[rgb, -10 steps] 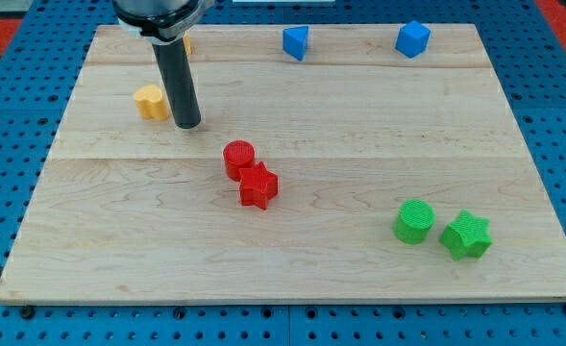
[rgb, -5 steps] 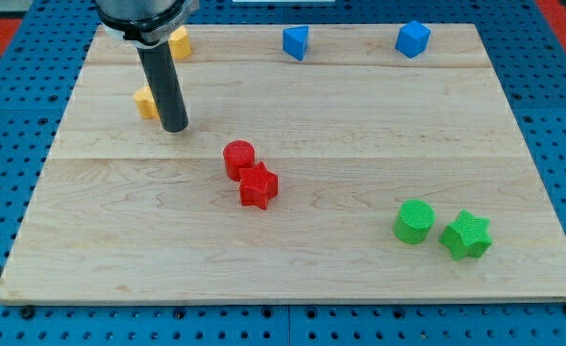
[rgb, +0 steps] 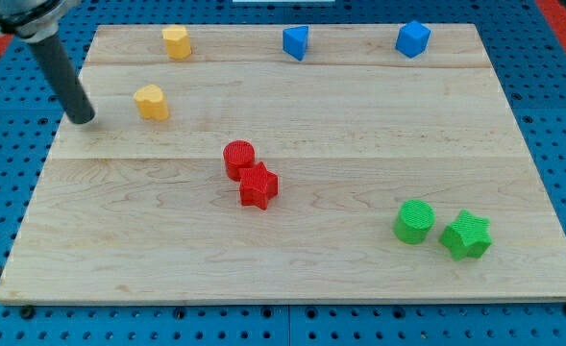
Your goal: Push the yellow heart to the right center
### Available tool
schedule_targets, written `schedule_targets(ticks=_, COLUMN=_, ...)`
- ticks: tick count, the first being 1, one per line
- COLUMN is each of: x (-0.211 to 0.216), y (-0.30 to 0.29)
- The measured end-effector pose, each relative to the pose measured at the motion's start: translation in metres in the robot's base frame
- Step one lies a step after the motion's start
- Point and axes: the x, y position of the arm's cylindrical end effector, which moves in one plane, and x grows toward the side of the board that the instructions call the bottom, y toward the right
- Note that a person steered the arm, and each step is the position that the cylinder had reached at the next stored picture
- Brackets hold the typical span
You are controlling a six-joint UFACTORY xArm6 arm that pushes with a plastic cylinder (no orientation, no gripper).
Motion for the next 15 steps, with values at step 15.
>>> schedule_targets(ticks=15, x=-0.023, y=0.335)
